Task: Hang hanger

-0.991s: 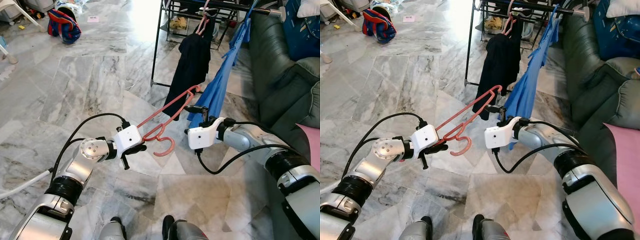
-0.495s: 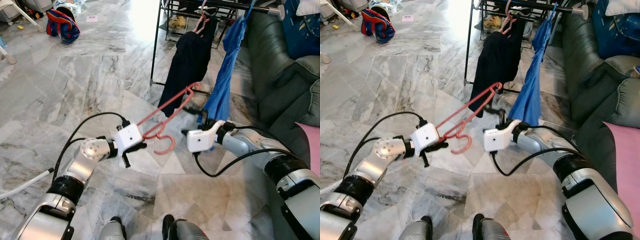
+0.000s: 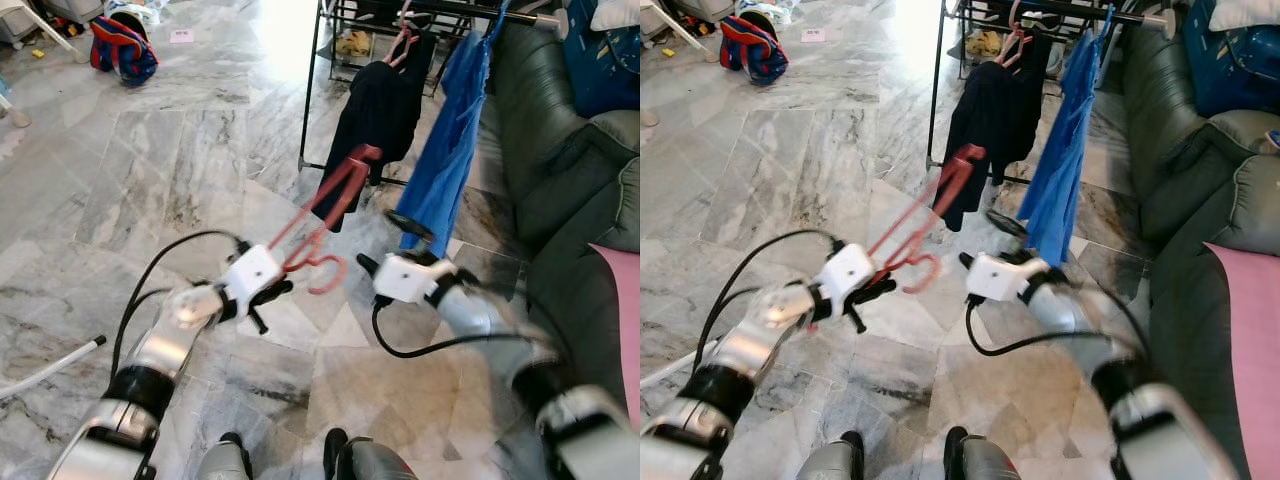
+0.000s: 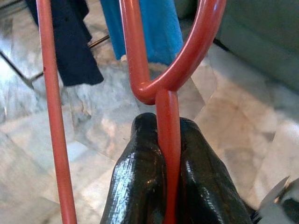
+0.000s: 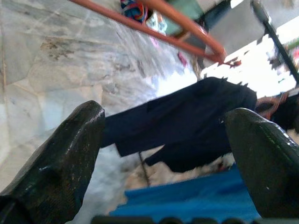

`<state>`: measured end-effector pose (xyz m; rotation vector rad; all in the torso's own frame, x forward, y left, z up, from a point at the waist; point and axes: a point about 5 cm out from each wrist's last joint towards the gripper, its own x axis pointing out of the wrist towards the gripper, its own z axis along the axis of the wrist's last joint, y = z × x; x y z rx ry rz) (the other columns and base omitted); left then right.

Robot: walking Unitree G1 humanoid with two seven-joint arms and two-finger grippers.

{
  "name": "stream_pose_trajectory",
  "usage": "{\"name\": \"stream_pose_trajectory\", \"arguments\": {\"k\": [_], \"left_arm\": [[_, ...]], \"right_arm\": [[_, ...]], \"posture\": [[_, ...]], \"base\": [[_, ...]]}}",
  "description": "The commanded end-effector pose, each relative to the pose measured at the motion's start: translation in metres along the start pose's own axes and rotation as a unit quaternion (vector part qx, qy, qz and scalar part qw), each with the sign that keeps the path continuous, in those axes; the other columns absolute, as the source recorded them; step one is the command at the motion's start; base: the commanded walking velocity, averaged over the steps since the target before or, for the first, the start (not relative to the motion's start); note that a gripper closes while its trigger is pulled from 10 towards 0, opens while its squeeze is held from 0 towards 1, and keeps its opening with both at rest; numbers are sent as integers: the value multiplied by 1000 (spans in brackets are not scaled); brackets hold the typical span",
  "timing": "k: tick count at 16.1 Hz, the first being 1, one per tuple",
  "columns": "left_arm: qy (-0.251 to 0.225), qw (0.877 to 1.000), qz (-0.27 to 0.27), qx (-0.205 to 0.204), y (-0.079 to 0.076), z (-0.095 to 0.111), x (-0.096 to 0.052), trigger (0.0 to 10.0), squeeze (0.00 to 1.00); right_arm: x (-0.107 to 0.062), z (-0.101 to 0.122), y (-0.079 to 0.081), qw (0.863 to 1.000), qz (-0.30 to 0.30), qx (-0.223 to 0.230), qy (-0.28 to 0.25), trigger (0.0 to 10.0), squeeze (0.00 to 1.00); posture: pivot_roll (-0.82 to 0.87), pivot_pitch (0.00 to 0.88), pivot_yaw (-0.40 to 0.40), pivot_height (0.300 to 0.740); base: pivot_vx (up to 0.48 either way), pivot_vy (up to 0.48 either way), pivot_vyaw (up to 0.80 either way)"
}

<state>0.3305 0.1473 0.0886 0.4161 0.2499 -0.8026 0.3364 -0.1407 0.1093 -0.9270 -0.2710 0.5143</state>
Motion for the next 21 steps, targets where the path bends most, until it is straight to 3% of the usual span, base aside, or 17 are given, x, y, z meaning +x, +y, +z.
{"name": "stream_pose_trajectory", "arguments": {"k": [1,4,14,18,21], "left_arm": [[-12,1000,5,-14,0,1,-2,10000,0],[-10,1000,12,-24,0,-4,-6,10000,0],[0,1000,4,-19,-9,-8,-8,10000,0],[-10,1000,-3,-14,-12,-6,-7,10000,0],[1,1000,-30,-4,-23,-10,-7,10000,0]], "right_arm": [[-2,-1,-4,999,-23,22,6,10000,0],[-7,2,14,999,-5,42,8,10000,0],[-8,3,24,998,29,57,26,10000,0],[-9,2,28,997,37,58,35,10000,0],[-10,3,28,997,43,54,34,10000,0]], "posture": [[129,237,-80,740],[120,233,-81,740],[129,234,-98,740],[129,235,-97,740],[124,244,-103,740]], "base": [[0,0,0],[0,351,0],[0,468,0],[0,0,0],[0,0,0]]}}
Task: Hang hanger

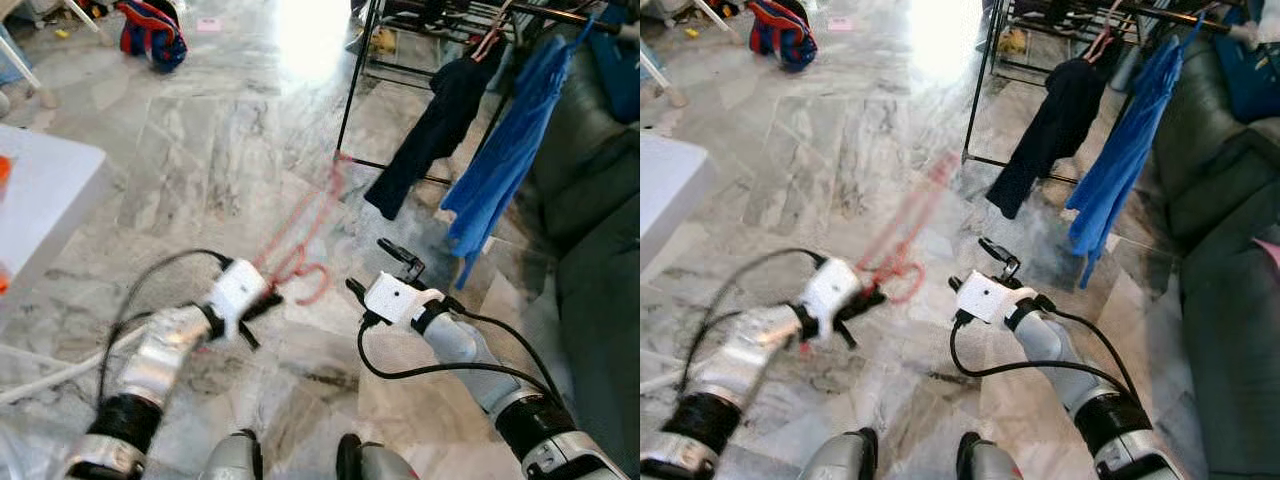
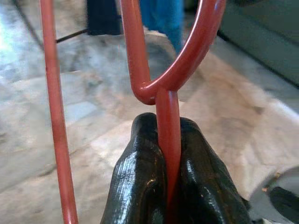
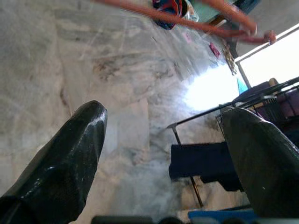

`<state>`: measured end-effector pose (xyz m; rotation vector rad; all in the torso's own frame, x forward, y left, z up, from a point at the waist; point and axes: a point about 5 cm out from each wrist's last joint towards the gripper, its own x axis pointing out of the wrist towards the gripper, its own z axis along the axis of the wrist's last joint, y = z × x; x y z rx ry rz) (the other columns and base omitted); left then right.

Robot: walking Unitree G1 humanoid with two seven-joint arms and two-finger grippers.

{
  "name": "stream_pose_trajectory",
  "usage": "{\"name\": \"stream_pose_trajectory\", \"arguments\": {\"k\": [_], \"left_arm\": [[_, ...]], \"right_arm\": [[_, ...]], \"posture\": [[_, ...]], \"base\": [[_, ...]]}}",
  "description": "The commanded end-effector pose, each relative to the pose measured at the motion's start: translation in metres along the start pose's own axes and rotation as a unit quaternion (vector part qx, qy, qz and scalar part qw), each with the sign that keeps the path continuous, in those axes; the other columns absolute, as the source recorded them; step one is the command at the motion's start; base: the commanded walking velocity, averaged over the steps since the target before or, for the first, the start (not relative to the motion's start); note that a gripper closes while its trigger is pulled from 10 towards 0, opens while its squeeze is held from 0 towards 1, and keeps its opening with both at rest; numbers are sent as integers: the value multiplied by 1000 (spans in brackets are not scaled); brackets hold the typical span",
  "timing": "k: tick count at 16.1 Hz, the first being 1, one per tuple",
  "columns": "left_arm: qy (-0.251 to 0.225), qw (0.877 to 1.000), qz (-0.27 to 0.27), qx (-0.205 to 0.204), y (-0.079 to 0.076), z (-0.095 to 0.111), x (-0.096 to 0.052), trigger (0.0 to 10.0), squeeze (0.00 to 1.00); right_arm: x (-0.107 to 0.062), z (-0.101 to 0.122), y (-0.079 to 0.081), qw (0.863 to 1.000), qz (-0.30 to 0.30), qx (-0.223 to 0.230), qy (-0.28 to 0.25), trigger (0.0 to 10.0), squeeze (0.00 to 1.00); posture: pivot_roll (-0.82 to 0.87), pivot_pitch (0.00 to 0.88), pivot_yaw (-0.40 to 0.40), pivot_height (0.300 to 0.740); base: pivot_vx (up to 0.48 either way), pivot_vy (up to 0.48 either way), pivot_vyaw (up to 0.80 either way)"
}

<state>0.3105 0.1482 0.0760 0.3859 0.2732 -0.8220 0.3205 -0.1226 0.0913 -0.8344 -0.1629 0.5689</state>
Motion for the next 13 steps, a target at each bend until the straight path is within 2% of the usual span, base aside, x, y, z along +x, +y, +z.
{"name": "stream_pose_trajectory", "arguments": {"k": [1,3,5,6,8,9,11,13], "left_arm": [[4,1000,-21,16,-7,1,2,10000,0],[10,999,-24,24,-7,0,0,10000,0],[25,999,-32,32,-5,-2,-1,10000,0],[39,997,-52,39,-4,-2,-1,10000,0],[53,994,-70,60,-1,1,1,10000,0],[61,992,-75,87,2,5,3,10000,0],[58,990,-91,92,1,13,8,10000,0],[59,987,-103,106,-1,18,13,10000,0]], "right_arm": [[-6,-6,-1,1000,8,-7,11,10000,0],[-9,-7,0,1000,20,-18,12,10000,0],[-12,-7,-2,997,39,-59,3,10000,0],[-14,-5,-12,991,60,-115,-11,10000,0],[-15,-5,-28,983,73,-165,-19,10000,0],[-16,-4,-42,979,73,-191,-21,10000,0],[-14,-2,-57,971,70,-226,-24,10000,0],[-11,-2,-62,963,83,-254,-27,10000,0]], "posture": [[124,244,-103,740],[123,251,-106,740],[123,251,-106,740],[120,261,-99,740],[115,263,-97,740],[111,266,-92,740],[111,266,-92,740],[109,271,-85,740]], "base": [[0,0,0],[0,0,0],[0,0,0],[0,0,0],[0,0,0],[0,0,0],[0,0,0],[0,0,0]]}}
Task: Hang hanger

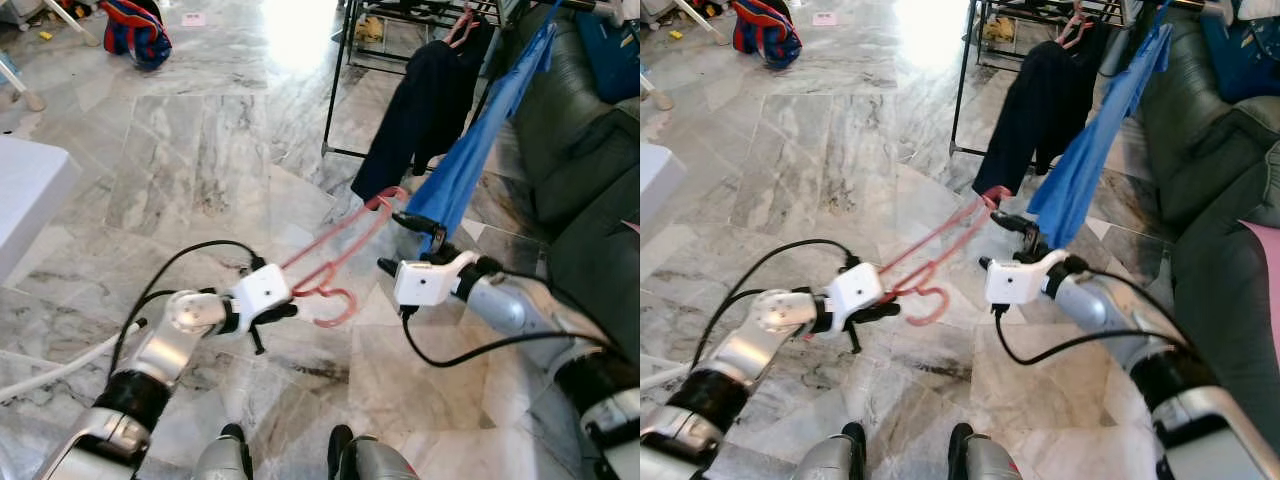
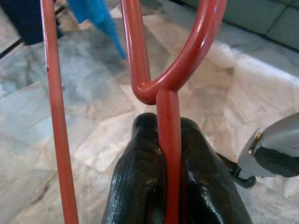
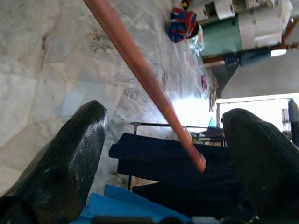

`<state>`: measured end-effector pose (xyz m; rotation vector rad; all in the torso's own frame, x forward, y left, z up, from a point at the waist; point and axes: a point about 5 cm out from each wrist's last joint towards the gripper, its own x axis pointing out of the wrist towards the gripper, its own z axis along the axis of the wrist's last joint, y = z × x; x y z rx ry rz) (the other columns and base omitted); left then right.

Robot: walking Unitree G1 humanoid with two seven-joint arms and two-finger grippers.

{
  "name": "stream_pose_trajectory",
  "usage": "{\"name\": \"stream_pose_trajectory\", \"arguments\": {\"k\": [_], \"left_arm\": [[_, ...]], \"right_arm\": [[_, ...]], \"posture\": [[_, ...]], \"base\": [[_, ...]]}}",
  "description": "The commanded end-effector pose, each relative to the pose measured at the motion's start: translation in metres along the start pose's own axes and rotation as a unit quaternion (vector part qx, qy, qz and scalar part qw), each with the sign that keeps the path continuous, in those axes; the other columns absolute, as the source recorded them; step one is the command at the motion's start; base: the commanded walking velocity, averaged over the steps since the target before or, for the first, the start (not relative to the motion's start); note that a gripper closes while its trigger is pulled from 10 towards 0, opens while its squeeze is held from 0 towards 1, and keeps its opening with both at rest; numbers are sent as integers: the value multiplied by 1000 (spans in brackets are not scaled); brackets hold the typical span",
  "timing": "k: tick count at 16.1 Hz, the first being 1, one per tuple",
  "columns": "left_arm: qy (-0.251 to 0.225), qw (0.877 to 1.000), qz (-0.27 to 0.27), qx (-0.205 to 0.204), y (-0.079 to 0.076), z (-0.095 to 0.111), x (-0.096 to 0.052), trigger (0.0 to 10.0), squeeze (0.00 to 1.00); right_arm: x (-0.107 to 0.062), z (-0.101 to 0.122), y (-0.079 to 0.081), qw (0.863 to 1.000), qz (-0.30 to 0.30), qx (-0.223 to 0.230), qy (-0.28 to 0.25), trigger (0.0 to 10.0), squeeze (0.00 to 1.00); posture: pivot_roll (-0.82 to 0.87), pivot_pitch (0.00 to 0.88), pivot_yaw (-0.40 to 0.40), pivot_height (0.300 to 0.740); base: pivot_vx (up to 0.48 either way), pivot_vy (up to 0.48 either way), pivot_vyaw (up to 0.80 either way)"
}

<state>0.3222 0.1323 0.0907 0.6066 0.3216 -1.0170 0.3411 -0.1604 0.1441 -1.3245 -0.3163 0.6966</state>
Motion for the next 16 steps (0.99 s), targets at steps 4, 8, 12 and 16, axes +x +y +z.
{"name": "stream_pose_trajectory", "arguments": {"k": [4,8,12,16], "left_arm": [[11,999,-35,35,-8,4,10,10000,0],[2,998,-37,46,-7,11,13,10000,0],[-1,998,-34,56,-5,14,13,10000,0],[-2,997,-32,64,-4,16,14,10000,0]], "right_arm": [[9,6,5,997,57,-48,-33,10000,0],[21,5,12,988,118,-93,-28,0,0],[26,-2,18,975,154,-161,-2,0,0],[30,-4,14,971,146,-189,6,0,0]], "posture": [[108,274,-79,740],[116,276,-74,740],[129,282,-67,740],[130,283,-61,740]], "base": [[0,0,0],[0,0,0],[0,0,0],[0,0,0]]}}
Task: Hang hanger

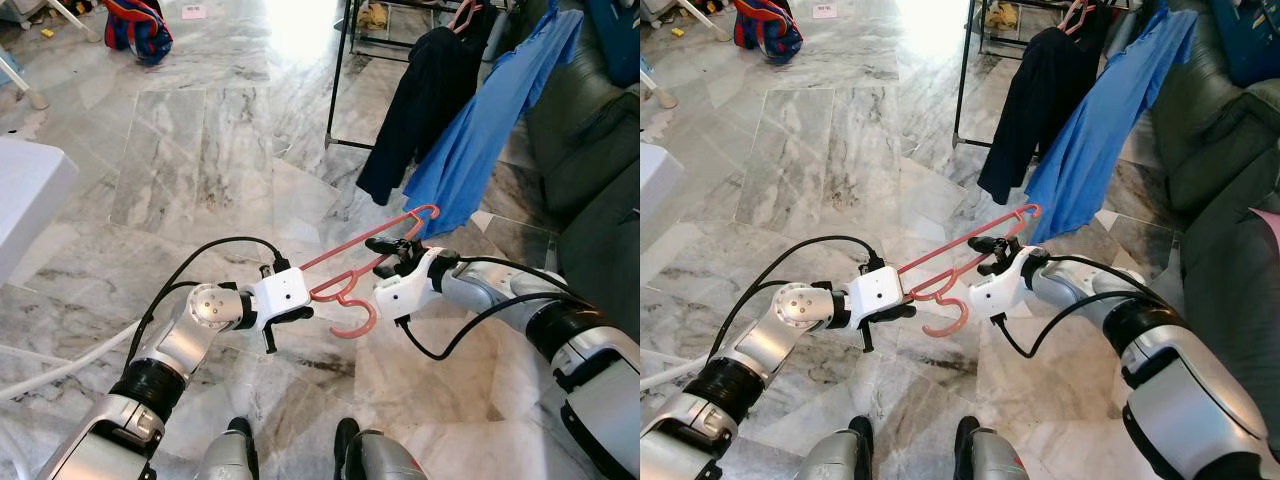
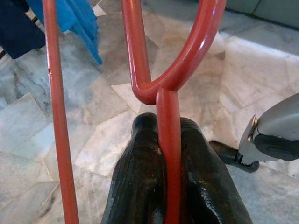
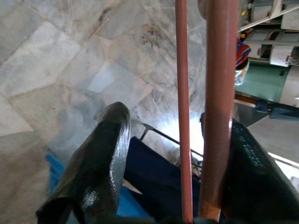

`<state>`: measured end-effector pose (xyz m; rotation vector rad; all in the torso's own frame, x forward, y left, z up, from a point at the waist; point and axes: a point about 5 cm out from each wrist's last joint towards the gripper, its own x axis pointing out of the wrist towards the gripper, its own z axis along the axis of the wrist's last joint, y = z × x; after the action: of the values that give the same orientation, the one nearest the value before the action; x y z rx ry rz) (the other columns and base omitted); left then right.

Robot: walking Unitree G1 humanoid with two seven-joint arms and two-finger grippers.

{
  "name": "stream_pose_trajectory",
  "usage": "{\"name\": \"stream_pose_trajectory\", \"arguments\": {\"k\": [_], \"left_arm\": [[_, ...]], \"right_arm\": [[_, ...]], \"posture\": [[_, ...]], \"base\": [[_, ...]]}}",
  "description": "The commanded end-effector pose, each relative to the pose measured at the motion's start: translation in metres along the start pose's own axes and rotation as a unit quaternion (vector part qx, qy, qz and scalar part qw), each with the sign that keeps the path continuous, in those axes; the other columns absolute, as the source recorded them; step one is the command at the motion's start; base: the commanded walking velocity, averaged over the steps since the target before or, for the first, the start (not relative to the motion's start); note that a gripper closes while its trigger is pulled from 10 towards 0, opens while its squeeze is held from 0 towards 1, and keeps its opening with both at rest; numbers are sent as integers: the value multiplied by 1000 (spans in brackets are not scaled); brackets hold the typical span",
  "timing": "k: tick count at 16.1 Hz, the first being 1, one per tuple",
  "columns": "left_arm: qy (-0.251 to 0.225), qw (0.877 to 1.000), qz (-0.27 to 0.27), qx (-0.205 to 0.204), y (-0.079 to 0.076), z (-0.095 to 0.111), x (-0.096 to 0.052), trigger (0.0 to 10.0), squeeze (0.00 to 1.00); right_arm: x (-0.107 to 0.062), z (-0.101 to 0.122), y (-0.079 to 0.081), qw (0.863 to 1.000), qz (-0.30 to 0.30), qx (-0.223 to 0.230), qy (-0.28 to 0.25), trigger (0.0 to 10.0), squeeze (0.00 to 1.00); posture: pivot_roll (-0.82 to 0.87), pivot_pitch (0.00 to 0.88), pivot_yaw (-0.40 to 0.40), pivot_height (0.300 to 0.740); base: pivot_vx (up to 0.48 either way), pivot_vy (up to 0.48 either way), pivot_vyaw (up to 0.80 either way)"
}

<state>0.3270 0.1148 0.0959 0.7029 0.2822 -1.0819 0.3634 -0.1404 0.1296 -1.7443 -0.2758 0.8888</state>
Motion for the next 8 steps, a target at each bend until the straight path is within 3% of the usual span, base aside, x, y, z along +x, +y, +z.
{"name": "stream_pose_trajectory", "arguments": {"k": [1,8], "left_arm": [[-4,1000,-10,9,-3,3,3,10000,0],[-8,1000,-14,16,-3,6,7,10000,0]], "right_arm": [[0,-1,5,1000,12,-8,4,0,0],[8,4,-4,999,-36,-24,4,0,0]], "posture": [[128,283,-57,740],[127,280,-53,740]], "base": [[0,0,0],[0,0,0]]}}
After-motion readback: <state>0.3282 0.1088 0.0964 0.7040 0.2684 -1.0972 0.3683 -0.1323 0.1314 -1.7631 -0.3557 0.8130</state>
